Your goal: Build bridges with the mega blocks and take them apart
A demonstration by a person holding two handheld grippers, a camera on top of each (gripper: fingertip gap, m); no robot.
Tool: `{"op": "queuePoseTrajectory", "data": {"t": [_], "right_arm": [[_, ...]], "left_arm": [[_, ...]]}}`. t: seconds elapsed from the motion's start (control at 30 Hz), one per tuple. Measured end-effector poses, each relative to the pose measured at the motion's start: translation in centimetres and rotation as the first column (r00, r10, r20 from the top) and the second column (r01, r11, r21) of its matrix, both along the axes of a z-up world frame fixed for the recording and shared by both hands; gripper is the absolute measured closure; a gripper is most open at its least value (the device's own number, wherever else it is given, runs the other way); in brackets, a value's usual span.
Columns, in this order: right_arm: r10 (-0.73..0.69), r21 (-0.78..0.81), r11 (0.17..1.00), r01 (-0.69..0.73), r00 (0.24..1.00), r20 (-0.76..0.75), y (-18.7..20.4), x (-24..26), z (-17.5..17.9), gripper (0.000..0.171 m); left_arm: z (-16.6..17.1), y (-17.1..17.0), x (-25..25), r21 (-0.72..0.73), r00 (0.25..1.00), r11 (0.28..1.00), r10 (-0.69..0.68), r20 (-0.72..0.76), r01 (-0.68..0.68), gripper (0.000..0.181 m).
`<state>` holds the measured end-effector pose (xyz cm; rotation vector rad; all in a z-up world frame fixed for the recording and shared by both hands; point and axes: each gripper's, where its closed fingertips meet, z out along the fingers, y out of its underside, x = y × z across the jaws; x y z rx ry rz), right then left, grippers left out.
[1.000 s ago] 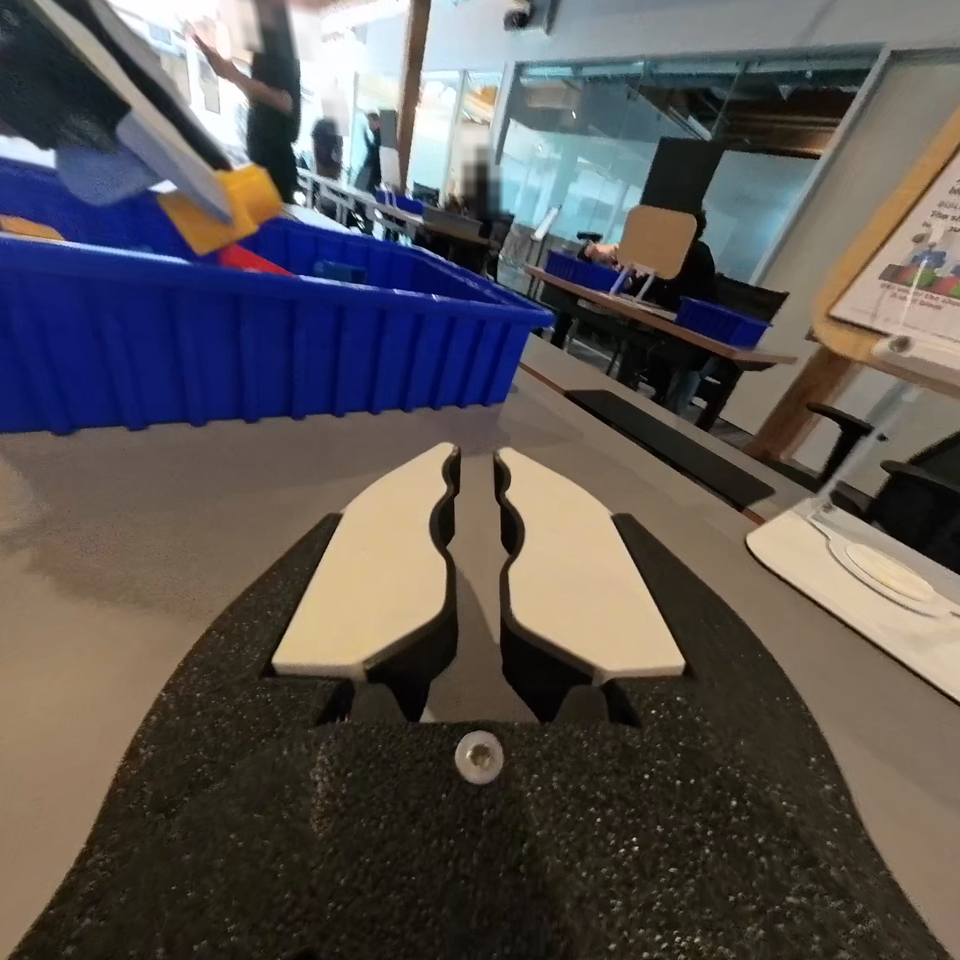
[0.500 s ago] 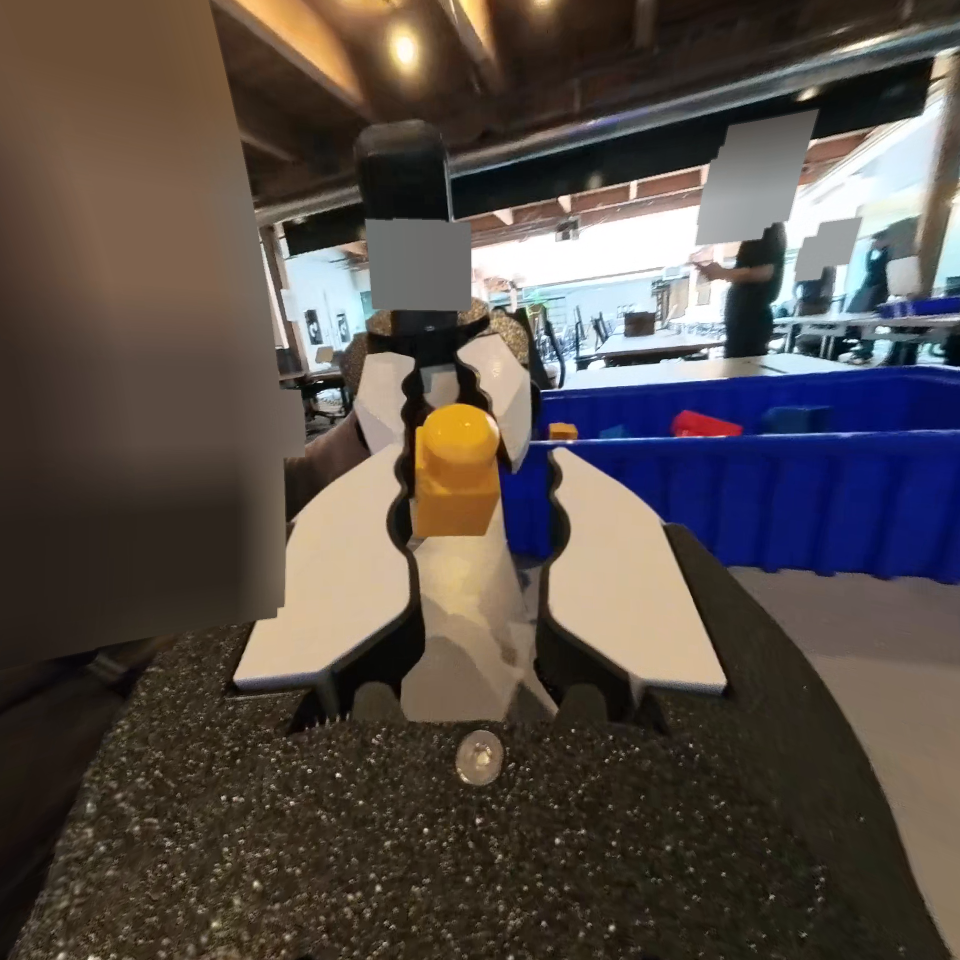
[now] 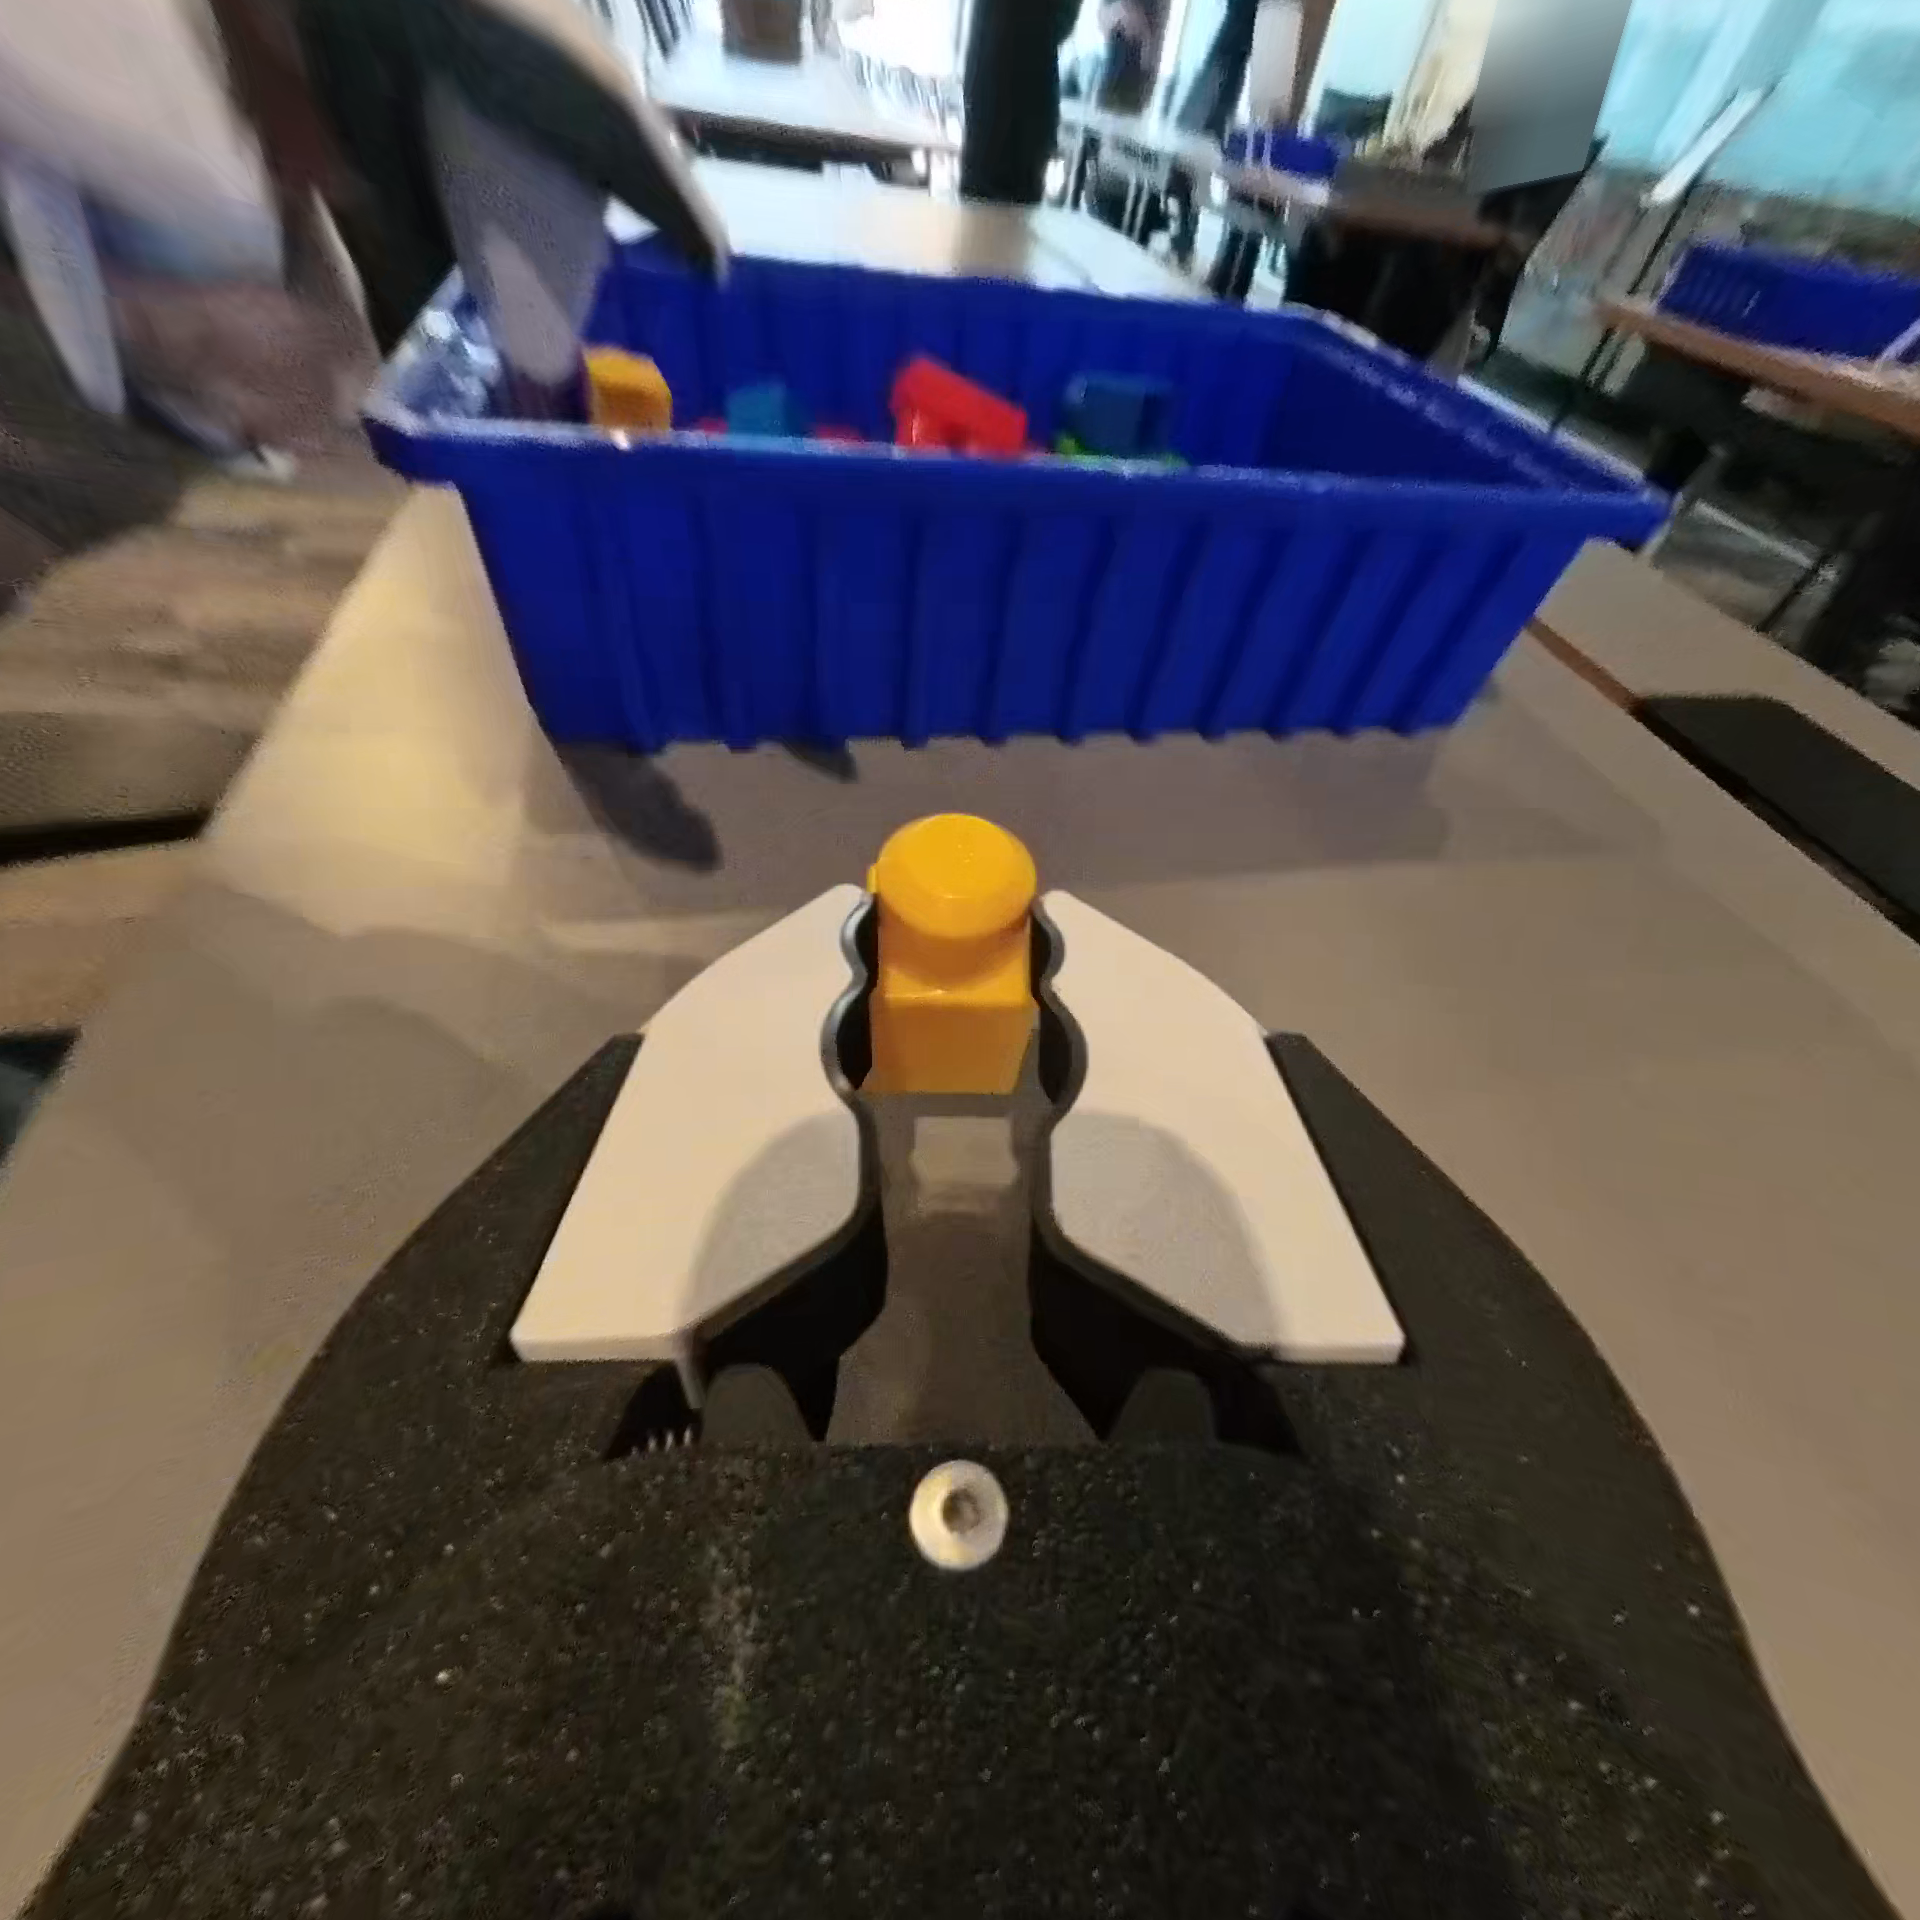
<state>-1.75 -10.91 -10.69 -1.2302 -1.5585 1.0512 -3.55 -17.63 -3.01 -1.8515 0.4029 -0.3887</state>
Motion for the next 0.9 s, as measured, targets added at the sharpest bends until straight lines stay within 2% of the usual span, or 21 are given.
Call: {"op": "queuePoseTrajectory", "data": {"t": [0.17, 0.27, 0.33, 0.4, 0.47, 0.57, 0.63, 0.7, 0.9], "right_arm": [[0.010, 0.003, 1.000, -0.011, 0.991, 0.134, -0.3, -0.5, -2.7, 0.143], [0.056, -0.060, 0.997, -0.050, 0.992, 0.116, -1.1, -0.7, -2.6, 0.141], [0.060, -0.128, 0.990, -0.057, 0.998, 0.025, -1.4, -0.8, -0.7, 0.122], [0.054, -0.146, 0.988, -0.058, 0.998, -0.029, -1.2, -0.6, 0.4, 0.121], [0.027, -0.108, 0.994, -0.032, 0.999, -0.043, -0.6, -0.4, 0.5, 0.122], [-0.020, -0.050, 0.999, 0.017, 0.997, -0.076, 0.1, -0.3, 0.7, 0.124], [-0.032, -0.046, 0.999, 0.027, 0.995, -0.097, 0.1, -0.3, 0.9, 0.125], [-0.027, -0.037, 0.999, 0.023, 0.995, -0.098, -0.1, -0.5, 0.8, 0.127], [-0.015, 0.055, 0.998, 0.017, 0.999, -0.047, -0.8, -0.7, -0.2, 0.133]], "left_arm": [[3.5, -1.7, -6.6, 0.099, 0.954, 0.959, 0.249, 0.164, -0.267, 0.129], [5.8, -3.7, -10.5, 0.185, 0.908, 0.903, 0.340, 0.244, -0.387, 0.133], [6.3, -4.7, -13.2, 0.198, 0.873, 0.859, 0.425, 0.241, -0.473, 0.134], [5.7, -5.5, -16.0, 0.193, 0.817, 0.794, 0.559, 0.142, -0.577, 0.132], [4.6, -6.2, -18.6, 0.180, 0.724, 0.712, 0.690, 0.001, -0.679, 0.130], [3.1, -7.6, -22.0, 0.172, 0.493, 0.539, 0.834, -0.247, -0.825, 0.135], [2.2, -8.2, -23.1, 0.169, 0.377, 0.462, 0.847, -0.374, -0.871, 0.140], [1.5, -7.9, -23.3, 0.152, 0.342, 0.439, 0.837, -0.428, -0.885, 0.142], [0.9, -7.2, -23.4, 0.143, 0.329, 0.426, 0.837, -0.437, -0.893, 0.143]]}}
